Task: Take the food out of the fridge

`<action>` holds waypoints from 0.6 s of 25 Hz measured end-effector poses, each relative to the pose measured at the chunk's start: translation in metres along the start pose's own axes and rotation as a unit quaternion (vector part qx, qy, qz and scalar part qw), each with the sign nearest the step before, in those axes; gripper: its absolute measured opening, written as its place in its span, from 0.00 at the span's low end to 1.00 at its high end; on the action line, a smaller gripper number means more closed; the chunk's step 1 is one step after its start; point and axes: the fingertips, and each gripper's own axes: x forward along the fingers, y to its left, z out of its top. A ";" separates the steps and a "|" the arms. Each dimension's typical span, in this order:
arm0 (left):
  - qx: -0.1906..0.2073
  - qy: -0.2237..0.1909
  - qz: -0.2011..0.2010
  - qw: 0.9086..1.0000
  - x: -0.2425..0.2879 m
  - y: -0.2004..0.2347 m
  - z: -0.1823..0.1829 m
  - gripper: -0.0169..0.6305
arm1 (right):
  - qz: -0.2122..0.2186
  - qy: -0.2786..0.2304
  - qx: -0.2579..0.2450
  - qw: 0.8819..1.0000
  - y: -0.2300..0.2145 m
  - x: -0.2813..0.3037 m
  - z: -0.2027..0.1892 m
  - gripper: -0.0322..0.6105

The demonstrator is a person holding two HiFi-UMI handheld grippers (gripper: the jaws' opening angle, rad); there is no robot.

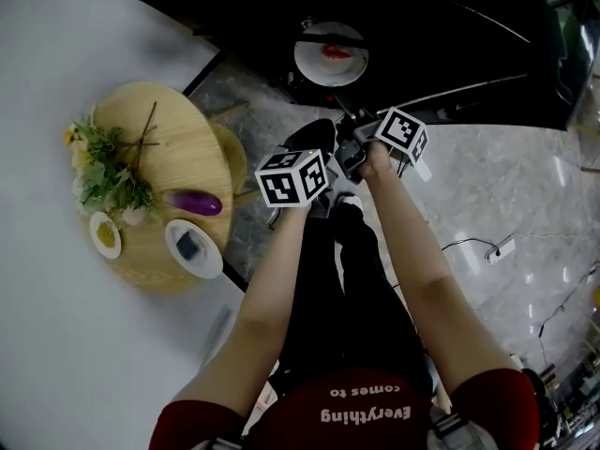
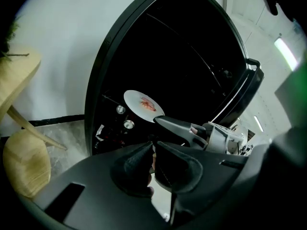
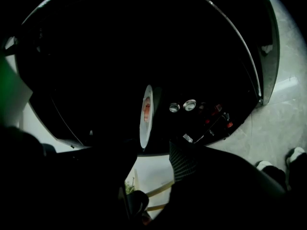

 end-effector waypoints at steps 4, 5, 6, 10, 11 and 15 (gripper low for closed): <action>-0.002 0.017 -0.007 1.000 0.003 0.001 -0.008 0.04 | 0.008 -0.001 -0.011 1.000 0.004 0.010 0.008 0.35; -0.006 0.020 -0.009 1.000 0.003 0.003 -0.009 0.04 | 0.008 0.000 -0.014 1.000 0.005 0.013 0.009 0.35; -0.008 0.022 -0.009 1.000 0.003 0.004 -0.010 0.04 | 0.008 0.001 -0.013 1.000 0.006 0.015 0.010 0.35; -0.012 0.025 -0.006 1.000 0.001 0.012 -0.009 0.04 | 0.003 -0.003 0.012 1.000 0.006 0.027 0.016 0.35; -0.013 0.025 -0.005 1.000 0.000 0.014 -0.009 0.04 | 0.001 -0.004 0.019 1.000 0.005 0.029 0.017 0.34; -0.016 0.027 -0.002 0.999 -0.004 0.020 -0.010 0.04 | -0.005 -0.007 0.040 0.999 0.003 0.032 0.018 0.30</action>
